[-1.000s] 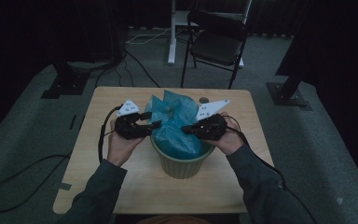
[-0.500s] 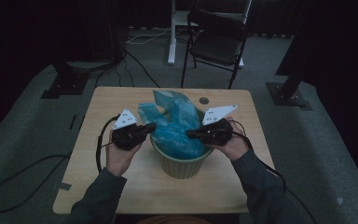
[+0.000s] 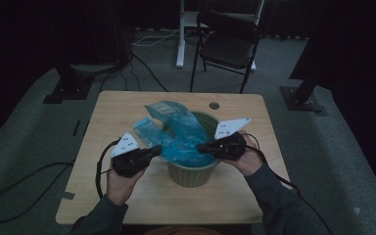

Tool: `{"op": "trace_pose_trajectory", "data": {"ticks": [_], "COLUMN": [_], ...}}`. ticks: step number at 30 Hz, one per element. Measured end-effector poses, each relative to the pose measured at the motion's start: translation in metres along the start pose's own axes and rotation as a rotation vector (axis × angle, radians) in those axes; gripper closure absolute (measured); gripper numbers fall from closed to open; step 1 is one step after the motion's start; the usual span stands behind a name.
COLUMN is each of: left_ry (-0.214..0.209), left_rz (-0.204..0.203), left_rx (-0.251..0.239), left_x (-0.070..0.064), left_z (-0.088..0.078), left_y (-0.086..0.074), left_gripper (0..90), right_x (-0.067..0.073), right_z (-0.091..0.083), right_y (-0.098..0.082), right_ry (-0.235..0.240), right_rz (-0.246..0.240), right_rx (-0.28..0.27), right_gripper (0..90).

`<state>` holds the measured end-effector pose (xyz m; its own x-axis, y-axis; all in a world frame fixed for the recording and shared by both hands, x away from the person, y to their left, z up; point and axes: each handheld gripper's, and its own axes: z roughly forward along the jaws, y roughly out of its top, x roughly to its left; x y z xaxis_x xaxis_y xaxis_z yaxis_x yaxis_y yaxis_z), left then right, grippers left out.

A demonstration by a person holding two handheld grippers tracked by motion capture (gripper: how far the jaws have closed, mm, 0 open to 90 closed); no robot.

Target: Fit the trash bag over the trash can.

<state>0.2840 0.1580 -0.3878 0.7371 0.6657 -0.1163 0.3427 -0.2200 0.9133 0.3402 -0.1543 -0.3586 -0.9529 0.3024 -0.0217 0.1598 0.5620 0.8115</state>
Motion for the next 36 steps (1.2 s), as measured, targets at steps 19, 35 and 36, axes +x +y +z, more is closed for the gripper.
{"op": "trace_pose_trajectory", "data": {"ticks": [19, 35, 36], "left_ry": [-0.017, 0.039, 0.039], "left_rz": [-0.039, -0.073, -0.073], "left_rx": [0.037, -0.042, -0.042], "left_x": [-0.001, 0.028, 0.028], "left_z": [0.015, 0.024, 0.024], "left_y": [-0.012, 0.018, 0.018], "left_gripper": [86.9, 74.9, 73.3], "right_x": [-0.005, -0.013, -0.013], "right_z": [-0.004, -0.009, -0.009], "right_y": [-0.012, -0.016, -0.016], "right_ry": [-0.061, -0.092, -0.091], "right_rz": [0.031, 0.049, 0.048], "right_rx": [-0.033, -0.055, -0.054], "right_gripper": [90.0, 90.0, 90.0]}}
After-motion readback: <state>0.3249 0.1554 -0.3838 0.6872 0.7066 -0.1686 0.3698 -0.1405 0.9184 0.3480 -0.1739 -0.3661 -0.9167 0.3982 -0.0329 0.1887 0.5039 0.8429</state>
